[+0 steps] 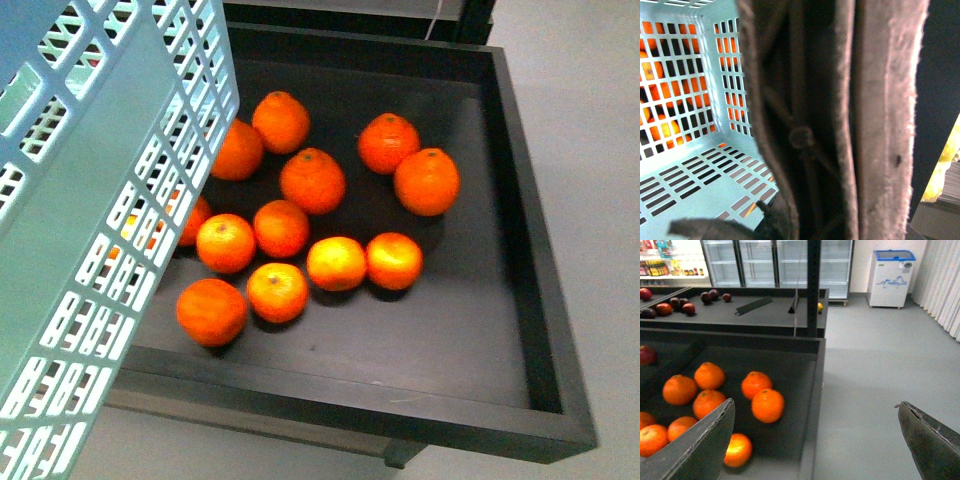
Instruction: Pick lemon and mango into basket
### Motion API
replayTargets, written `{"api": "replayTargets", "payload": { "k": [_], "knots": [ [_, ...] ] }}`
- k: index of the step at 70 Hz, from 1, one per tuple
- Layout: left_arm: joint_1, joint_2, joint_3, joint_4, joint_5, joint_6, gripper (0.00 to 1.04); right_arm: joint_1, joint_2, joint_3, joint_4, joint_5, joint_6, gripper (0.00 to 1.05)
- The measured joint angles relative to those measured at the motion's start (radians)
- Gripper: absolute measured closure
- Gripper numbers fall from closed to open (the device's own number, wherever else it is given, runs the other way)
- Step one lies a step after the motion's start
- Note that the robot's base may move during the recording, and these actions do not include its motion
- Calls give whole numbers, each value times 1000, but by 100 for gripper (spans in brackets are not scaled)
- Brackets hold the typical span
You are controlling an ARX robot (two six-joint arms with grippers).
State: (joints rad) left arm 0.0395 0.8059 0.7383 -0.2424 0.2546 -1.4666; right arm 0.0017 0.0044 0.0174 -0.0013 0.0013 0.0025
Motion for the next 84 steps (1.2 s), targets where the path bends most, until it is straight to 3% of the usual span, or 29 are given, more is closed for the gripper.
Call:
{"api": "replayTargets", "payload": {
  "k": [84],
  "knots": [
    [0,0,0,0,0,0,90,0,0,0,0,0,0,9]
  ]
}}
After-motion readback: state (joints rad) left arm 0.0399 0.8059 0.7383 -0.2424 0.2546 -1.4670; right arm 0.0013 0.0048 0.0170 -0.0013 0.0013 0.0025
